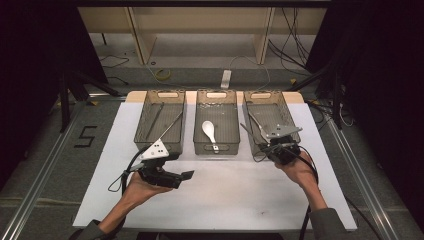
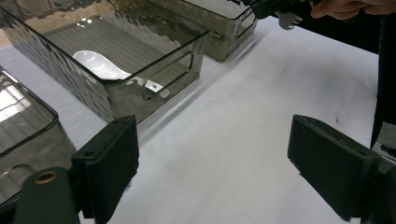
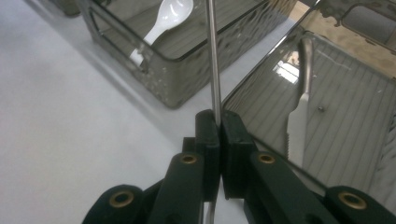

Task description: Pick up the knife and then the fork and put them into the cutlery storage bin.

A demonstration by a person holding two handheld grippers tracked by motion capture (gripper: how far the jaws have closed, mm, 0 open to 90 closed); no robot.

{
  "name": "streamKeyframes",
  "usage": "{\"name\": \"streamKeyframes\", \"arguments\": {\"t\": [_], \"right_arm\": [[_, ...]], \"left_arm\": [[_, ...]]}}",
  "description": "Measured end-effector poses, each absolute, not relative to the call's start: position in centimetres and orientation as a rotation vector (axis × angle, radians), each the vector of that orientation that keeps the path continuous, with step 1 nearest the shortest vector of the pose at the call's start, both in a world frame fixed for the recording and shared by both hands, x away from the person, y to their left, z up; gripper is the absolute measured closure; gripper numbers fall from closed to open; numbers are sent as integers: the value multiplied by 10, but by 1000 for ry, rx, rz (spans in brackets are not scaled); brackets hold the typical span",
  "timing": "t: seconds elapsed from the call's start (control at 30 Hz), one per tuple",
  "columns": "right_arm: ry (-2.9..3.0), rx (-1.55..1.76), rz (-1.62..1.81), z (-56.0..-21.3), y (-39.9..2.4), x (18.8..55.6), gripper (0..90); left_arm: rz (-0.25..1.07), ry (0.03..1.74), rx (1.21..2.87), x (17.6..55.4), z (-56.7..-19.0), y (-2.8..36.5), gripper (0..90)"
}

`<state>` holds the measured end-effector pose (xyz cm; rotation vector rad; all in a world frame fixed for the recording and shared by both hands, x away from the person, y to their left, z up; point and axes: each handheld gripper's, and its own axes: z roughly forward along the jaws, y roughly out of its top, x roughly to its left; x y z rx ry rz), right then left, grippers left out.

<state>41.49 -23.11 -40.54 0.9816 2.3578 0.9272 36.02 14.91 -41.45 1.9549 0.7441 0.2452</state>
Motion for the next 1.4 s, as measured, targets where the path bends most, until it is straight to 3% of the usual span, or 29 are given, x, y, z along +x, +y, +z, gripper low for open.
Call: {"name": "streamKeyframes", "arguments": {"t": [0.67, 1.4], "right_arm": [[2287, 1143, 905, -380, -237, 480, 878], [2229, 1310, 823, -390, -243, 526, 877]], "left_arm": [[290, 768, 1903, 354, -414, 159, 157], [307, 766, 1876, 351, -414, 161, 157]]}}
